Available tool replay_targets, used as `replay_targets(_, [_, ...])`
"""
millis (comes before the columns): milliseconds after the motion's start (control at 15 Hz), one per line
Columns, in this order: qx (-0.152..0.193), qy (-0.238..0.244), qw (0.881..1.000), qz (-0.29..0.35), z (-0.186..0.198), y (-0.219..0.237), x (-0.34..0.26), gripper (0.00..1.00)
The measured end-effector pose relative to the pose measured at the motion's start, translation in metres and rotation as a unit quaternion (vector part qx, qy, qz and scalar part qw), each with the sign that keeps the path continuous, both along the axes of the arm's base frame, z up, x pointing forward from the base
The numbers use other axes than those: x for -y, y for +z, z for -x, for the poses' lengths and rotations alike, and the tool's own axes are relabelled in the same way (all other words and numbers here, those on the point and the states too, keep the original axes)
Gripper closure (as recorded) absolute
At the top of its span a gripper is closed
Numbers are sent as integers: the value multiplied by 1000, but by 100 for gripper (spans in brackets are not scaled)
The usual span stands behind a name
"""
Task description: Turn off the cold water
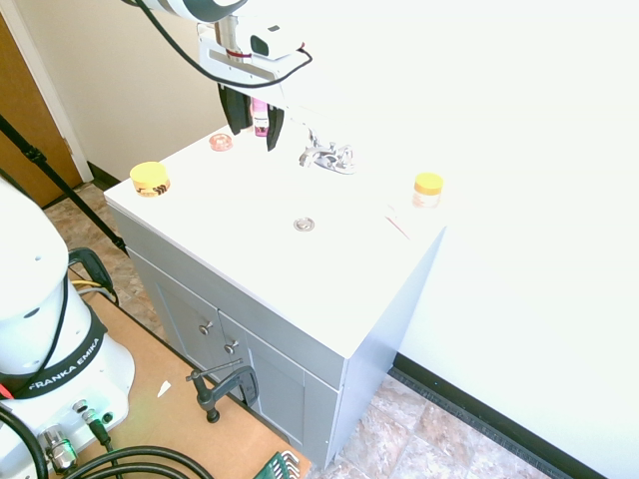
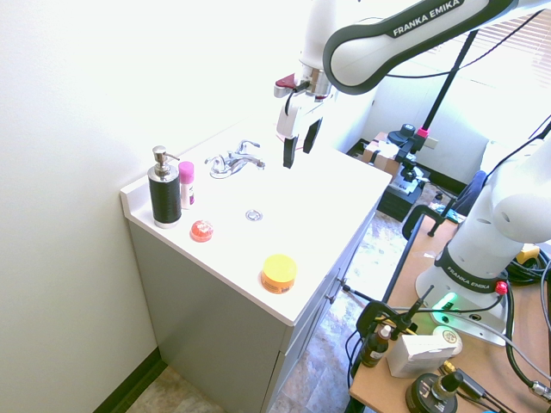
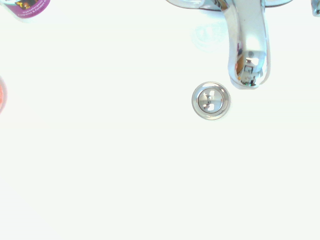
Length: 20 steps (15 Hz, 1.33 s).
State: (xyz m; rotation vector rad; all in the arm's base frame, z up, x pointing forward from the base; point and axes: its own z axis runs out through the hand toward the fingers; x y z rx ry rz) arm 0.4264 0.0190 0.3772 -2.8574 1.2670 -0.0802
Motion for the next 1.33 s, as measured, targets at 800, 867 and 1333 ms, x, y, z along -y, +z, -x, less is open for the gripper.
replay_targets(800, [19,-116,993,7,-113,-13,70,0])
replay_targets(867, [15,-121,992,9,-124,-21,75,0])
replay_targets(1333, [1,-137,990,31,-146,-54,94,0])
